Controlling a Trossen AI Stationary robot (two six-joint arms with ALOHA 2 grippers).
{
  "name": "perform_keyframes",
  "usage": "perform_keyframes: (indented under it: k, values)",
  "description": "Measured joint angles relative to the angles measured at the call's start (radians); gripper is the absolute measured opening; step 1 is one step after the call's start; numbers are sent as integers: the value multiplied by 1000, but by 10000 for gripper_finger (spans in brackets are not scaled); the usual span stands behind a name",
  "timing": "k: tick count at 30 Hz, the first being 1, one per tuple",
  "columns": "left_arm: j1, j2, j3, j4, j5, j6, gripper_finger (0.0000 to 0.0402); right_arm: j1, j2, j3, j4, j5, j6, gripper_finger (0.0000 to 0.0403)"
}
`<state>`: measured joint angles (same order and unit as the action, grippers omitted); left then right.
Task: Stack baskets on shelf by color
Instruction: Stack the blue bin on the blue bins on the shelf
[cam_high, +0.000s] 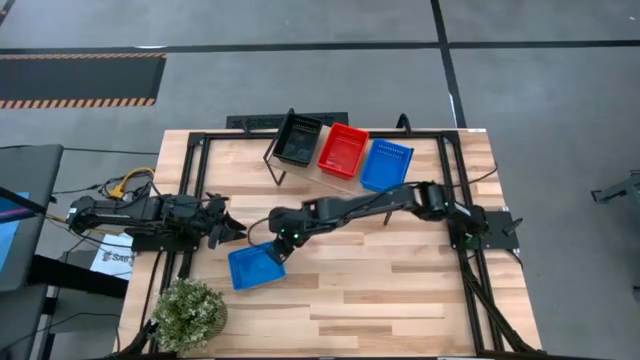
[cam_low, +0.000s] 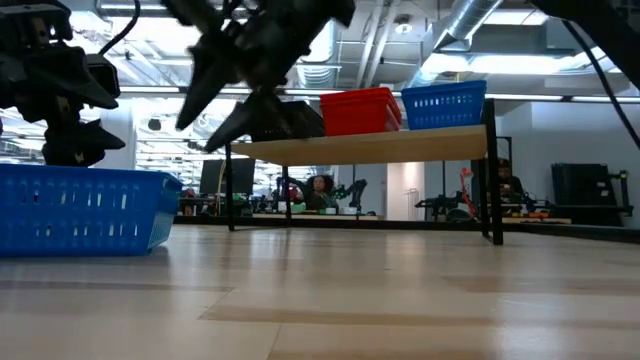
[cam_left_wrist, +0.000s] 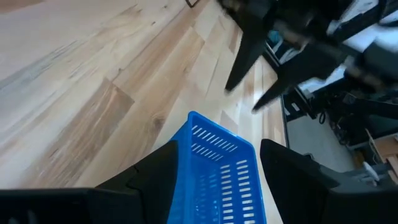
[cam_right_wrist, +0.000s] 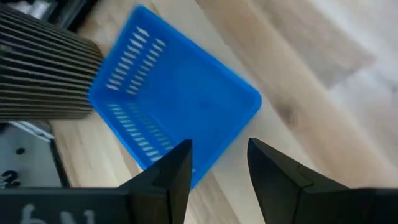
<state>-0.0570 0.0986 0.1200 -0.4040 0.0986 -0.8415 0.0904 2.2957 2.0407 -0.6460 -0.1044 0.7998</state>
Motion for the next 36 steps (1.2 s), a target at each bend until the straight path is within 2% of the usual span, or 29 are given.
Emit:
perform_keyframes:
  k: [15,26,32,36]
  values:
    - [0,0,0,1,1,34,215,32,134,2,139,-1,114,169]
    - [0,0,0,1,-6,45,215,27,131,0,178,2,111,149]
    - [0,0,0,1,-8,52,215,31,93,-2,123,3,109,131]
    - [0,0,0,0,-20,64,215,41,26,0,-12,2,113,118]
